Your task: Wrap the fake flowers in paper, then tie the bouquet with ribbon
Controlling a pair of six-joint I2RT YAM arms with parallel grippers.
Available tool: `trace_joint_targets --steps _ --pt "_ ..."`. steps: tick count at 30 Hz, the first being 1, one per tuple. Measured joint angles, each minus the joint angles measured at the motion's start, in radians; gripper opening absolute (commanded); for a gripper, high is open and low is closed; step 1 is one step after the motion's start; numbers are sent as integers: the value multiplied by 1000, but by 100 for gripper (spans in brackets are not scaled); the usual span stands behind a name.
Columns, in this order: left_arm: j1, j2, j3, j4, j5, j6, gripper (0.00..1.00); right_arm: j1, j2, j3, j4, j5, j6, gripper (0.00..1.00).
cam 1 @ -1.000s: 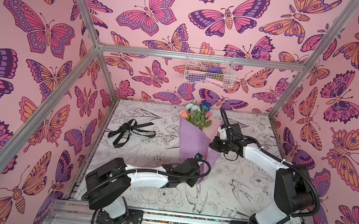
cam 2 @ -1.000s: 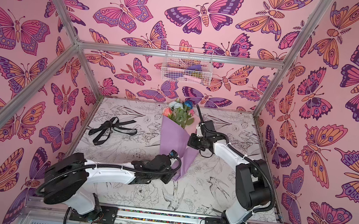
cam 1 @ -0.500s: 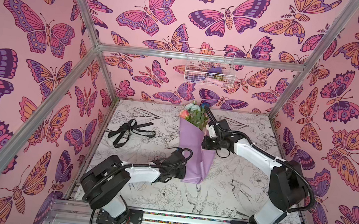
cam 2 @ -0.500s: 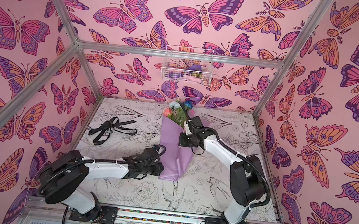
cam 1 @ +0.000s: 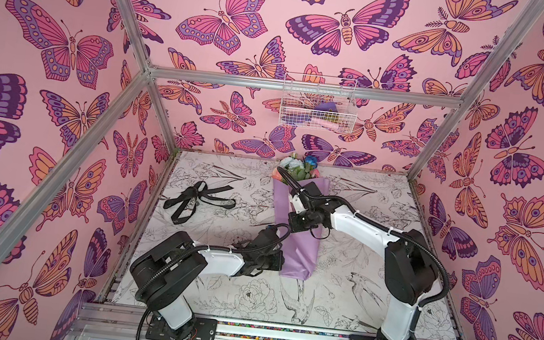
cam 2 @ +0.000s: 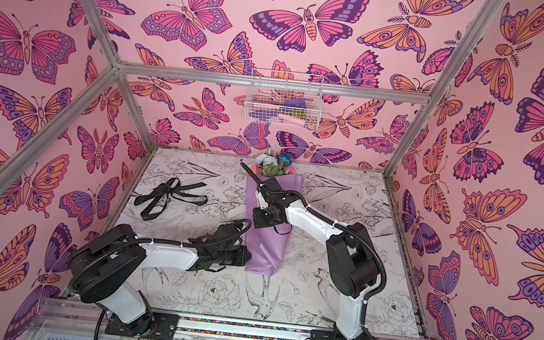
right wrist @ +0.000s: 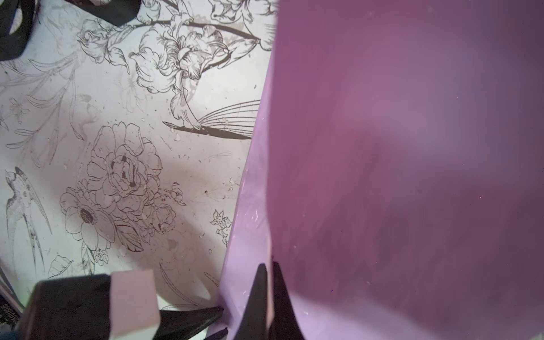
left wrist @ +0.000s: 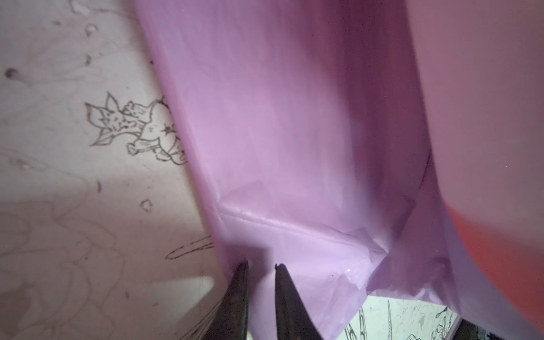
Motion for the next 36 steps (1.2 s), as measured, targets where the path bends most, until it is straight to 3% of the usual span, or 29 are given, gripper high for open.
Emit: trace_joint_targets --steps 17,27,30,33,36 --pt "63 -84 -81 15 1 -83 26 -1 105 24 43 -45 -29 0" --pt "282 -97 -48 81 48 -145 31 -1 117 18 128 -64 -40 0" --pt "350 -32 27 138 94 -155 36 -1 117 -3 170 -72 -50 0" --pt "409 70 111 221 146 -174 50 -1 117 -37 203 -77 -55 0" --pt "436 153 173 266 177 -180 52 -1 117 -61 220 -82 -61 0"
